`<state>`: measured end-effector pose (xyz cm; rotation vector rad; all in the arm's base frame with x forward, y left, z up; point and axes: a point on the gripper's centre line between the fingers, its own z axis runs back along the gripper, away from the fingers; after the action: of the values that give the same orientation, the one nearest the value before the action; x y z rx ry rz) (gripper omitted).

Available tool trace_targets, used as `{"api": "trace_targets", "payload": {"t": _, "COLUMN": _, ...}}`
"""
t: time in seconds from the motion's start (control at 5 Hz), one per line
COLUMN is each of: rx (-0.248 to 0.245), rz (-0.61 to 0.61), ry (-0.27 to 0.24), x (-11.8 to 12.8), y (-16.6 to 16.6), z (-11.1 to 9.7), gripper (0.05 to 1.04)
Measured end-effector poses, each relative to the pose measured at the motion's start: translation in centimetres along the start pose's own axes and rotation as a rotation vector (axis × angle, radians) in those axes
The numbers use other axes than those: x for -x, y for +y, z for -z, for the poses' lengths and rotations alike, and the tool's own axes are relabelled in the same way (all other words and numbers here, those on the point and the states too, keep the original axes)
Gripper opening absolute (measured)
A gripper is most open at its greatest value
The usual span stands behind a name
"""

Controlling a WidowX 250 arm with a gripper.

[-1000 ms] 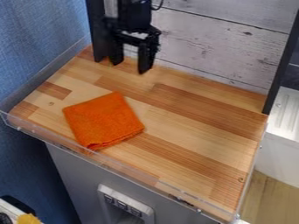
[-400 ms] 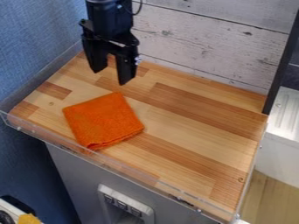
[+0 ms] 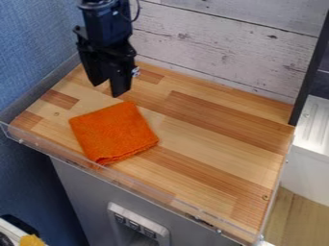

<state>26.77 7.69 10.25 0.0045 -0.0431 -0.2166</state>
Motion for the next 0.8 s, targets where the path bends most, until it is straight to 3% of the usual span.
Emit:
{"api": "trace_targets", "payload": {"t": 0.2, "rx": 0.001, "rz": 0.013, "ry": -0.004, "x": 0.2, "y": 0.6, "z": 0.2, "gripper": 0.368}}
{"api": "trace_targets", "payload": {"t": 0.4, "rx": 0.019, "rz": 0.026, "ry": 0.026, "x": 0.4, "y": 1.0, "z": 1.5, "gripper": 0.153}}
{"api": "trace_targets", "payload": {"t": 0.6, "rx": 0.032, "rz": 0.033, "ry": 0.047, "x": 0.1, "y": 1.2, "z": 3.0, "gripper": 0.065}}
{"api": "trace_targets", "payload": {"t": 0.8, "rx": 0.039, "rz": 0.026, "ry": 0.060, "x": -0.2, "y": 1.4, "z": 4.7, "gripper": 0.059}}
